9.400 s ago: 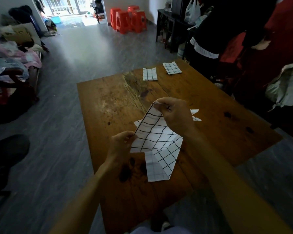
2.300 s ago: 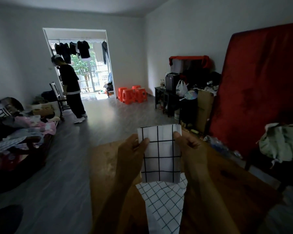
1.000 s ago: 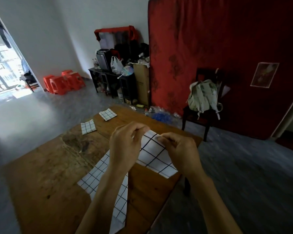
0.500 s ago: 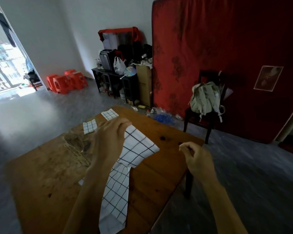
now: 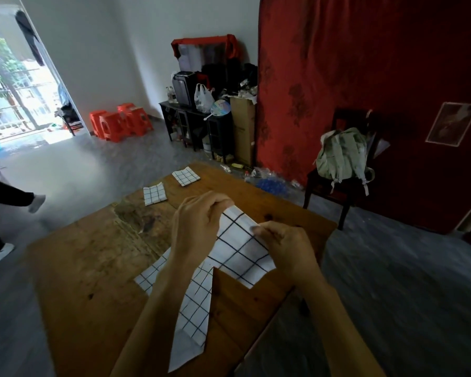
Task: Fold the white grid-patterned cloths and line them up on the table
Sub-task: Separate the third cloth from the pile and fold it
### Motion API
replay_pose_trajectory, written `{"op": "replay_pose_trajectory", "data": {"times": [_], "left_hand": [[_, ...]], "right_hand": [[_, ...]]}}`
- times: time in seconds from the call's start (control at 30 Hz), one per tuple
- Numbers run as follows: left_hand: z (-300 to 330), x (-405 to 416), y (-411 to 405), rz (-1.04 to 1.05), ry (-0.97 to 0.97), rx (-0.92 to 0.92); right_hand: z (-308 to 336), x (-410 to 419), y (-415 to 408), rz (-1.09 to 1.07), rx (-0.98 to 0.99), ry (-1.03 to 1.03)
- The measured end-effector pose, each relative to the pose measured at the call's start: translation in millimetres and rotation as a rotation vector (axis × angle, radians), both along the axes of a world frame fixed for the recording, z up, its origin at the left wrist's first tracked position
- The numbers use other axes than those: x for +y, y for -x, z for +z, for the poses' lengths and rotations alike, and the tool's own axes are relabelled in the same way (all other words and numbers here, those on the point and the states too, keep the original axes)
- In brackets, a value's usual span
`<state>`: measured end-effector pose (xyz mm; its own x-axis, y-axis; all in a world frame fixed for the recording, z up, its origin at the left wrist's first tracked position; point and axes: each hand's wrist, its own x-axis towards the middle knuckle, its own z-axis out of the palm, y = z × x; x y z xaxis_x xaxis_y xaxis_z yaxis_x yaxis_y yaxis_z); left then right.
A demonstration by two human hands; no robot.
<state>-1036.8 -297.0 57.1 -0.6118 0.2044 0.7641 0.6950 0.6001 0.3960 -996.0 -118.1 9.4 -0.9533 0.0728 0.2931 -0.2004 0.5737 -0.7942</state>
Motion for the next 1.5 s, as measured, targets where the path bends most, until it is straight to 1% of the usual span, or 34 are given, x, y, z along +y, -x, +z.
{"op": "replay_pose_trajectory", "data": {"times": [0.13,0.23,0.3,0.37,0.43,0.5,0.53,0.67,0.73,0.9,1.03,1.1,1.17,1.27,1.43,1.5], "left_hand": [[-5,-18,6,0.018,-0.02,-0.064],[-10,-20,9,0.028,0.022,-0.058],[-13,-17,9,0.024,0.061,-0.07],[-15,-7,6,-0.019,0.119,-0.099],[-15,5,2,-0.093,0.136,-0.138],[-12,11,-2,-0.157,0.092,-0.178],[-11,11,-4,-0.164,0.061,-0.202],[-20,1,-7,-0.124,-0.102,-0.348],[-29,0,-10,-0.106,-0.128,-0.359],[-41,2,-12,-0.05,-0.2,-0.37],[-39,-3,-6,-0.059,-0.196,-0.346],[-40,-4,-5,-0.076,-0.2,-0.358],[-46,-5,-5,-0.083,-0.163,-0.387],[-57,-8,-2,-0.06,-0.095,-0.4],[-51,-5,-2,-0.042,-0.077,-0.334],[-48,-3,-4,-0.049,-0.097,-0.348]], "right_hand": [[-15,4,-1,0.042,-0.12,-0.015],[-18,6,0,0.069,-0.186,-0.102],[-17,7,1,0.083,-0.195,-0.132],[-13,1,3,0.097,-0.177,-0.045],[-8,-10,5,0.12,-0.159,0.043],[-5,-16,7,0.095,-0.126,0.057],[-4,-16,6,0.079,-0.1,0.103],[-1,0,-1,0.065,0.038,0.411],[1,1,-1,0.049,0.077,0.507],[-1,-3,2,0.042,0.063,0.58],[5,-5,2,0.079,0.035,0.684],[7,-7,4,0.056,0.026,0.744],[8,-6,7,-0.004,0.023,0.808],[4,-5,10,-0.059,0.013,0.797],[-1,-7,11,-0.053,-0.013,0.818],[-2,-8,12,-0.044,-0.037,0.823]]}}
